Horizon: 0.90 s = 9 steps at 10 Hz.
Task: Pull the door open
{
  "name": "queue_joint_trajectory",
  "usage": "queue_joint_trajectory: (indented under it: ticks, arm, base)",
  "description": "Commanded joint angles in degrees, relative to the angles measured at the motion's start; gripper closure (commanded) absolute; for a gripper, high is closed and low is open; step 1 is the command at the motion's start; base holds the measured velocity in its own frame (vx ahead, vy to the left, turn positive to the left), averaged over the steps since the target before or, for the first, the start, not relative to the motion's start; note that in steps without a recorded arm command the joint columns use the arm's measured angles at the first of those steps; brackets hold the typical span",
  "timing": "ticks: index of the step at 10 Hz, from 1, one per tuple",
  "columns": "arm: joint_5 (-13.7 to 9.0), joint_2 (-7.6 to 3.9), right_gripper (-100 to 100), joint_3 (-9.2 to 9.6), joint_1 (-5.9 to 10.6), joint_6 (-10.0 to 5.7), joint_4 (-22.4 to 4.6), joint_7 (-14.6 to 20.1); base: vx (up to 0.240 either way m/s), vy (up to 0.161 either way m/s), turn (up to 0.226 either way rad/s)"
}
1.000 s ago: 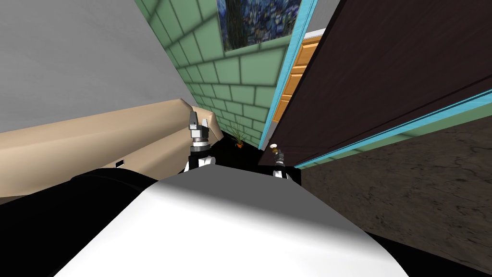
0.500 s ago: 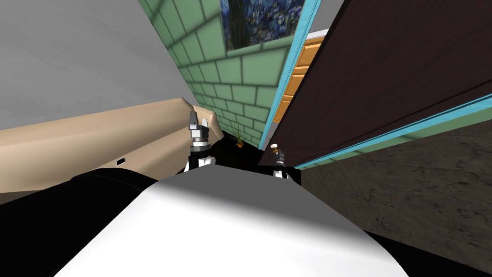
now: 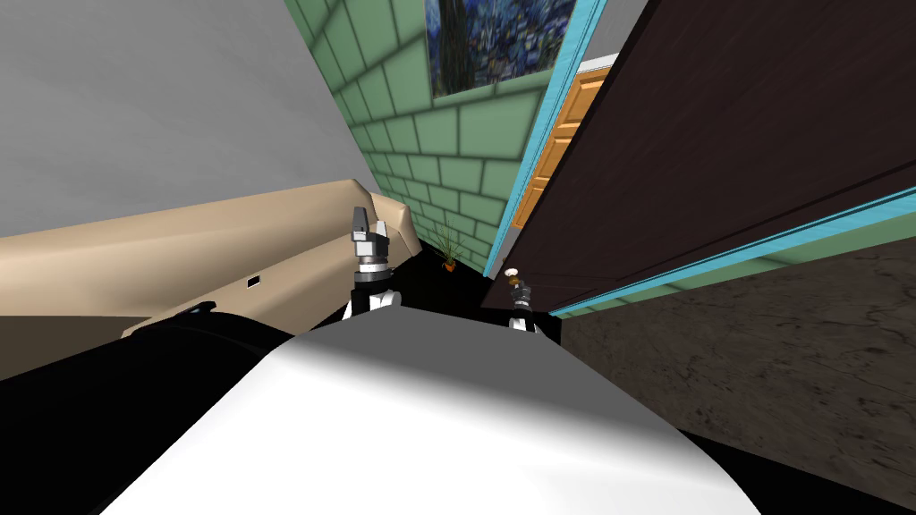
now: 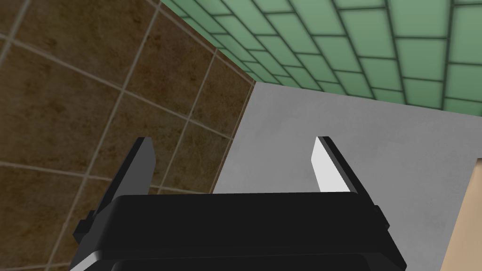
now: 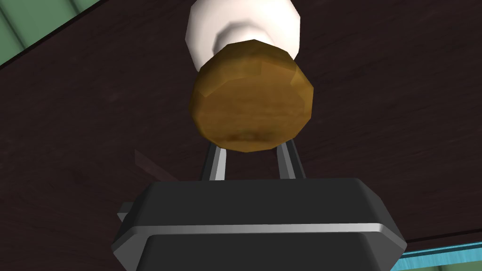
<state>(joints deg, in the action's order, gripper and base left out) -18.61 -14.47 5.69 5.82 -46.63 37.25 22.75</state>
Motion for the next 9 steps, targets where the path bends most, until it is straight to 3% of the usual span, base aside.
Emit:
queue_joint_trajectory:
  ticks: [1, 3, 5, 6, 9]
  arm:
    - [-0.10, 0.87, 100, 0.77, -0.08, -0.04, 1.96, 0.60]
    - [-2.04, 0.96, 100, 1.69, -0.38, -0.17, 2.57, 4.19]
    - [-2.04, 0.96, 100, 1.69, -0.38, -0.17, 2.57, 4.19]
    - [-3.48, 1.02, 100, 2.37, -0.61, -0.27, 3.02, 6.82]
    - [-5.05, 1.09, 100, 3.11, -0.86, -0.37, 3.51, 9.75]
  base:
    - [-0.061, -0.038, 0.061]
    - [-0.086, -0.061, 0.164]
    - [-0.041, -0.033, 0.028]
    - [-0.062, -0.054, 0.165]
    - [-0.076, -0.051, 0.125]
